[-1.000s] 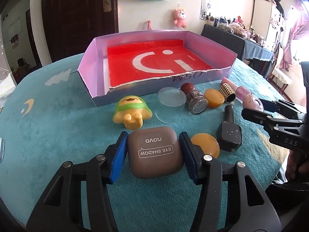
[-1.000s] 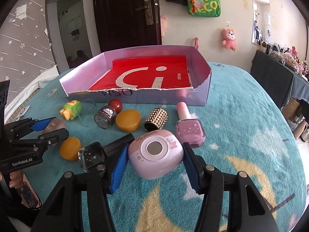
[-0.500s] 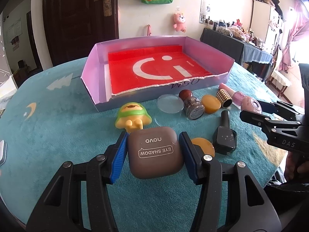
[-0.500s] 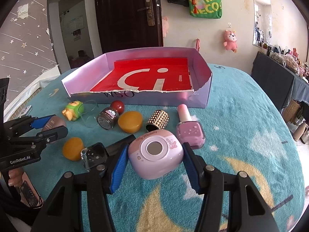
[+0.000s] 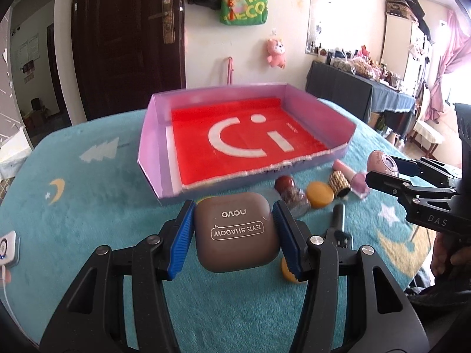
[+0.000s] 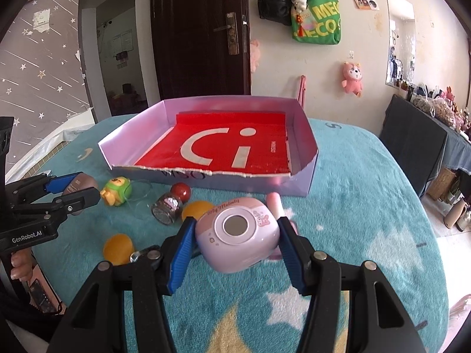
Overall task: Organize rigid objects
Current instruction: 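Lift the brown compact with the left gripper while the right gripper carries the pink-white case into the box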
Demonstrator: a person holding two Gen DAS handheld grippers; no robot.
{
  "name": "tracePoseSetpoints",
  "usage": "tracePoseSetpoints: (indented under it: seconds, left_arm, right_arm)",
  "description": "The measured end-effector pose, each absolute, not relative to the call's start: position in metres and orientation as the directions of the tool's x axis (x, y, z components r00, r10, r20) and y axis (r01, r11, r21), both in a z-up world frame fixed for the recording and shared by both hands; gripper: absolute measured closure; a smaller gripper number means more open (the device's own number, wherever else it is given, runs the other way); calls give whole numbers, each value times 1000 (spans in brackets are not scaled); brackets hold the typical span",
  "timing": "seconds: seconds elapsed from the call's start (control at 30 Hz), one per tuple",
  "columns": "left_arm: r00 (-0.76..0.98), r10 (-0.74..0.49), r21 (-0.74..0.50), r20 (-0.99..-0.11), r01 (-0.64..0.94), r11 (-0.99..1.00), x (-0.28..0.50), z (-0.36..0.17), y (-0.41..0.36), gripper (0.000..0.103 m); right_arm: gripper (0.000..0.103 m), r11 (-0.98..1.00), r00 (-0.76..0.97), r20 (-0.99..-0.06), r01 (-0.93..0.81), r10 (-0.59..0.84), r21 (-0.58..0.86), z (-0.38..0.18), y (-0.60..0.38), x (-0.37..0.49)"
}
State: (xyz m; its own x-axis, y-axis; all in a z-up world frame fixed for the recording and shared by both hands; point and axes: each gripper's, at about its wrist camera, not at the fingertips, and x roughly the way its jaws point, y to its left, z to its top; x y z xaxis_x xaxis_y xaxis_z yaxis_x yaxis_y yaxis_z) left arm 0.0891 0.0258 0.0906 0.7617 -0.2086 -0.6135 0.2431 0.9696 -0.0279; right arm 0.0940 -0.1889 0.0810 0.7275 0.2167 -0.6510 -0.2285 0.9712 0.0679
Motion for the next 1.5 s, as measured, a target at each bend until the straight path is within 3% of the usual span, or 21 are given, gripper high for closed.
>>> tracePoseSetpoints:
  seconds: [0.4, 0.7, 1.07, 1.5]
  left_arm:
    - [808, -193, 5, -556, 236, 972, 114, 118, 34, 52]
    - [775, -214, 1, -594, 267, 964, 162, 126, 37, 52]
    - [702, -230, 33, -674, 340, 940, 205, 129, 20, 52]
    - [556, -209, 27, -805, 386, 922, 252, 96, 3, 52]
  right_arm:
    - [45, 966, 779, -586, -256, 223, 27, 114, -189, 123]
    - [45, 952, 756, -603, -307, 255, 18, 120, -190, 170]
    - [45, 922, 658, -696, -388, 287, 13, 125, -187, 229]
    - [45, 889, 457, -842, -454, 286, 55, 99, -176, 276]
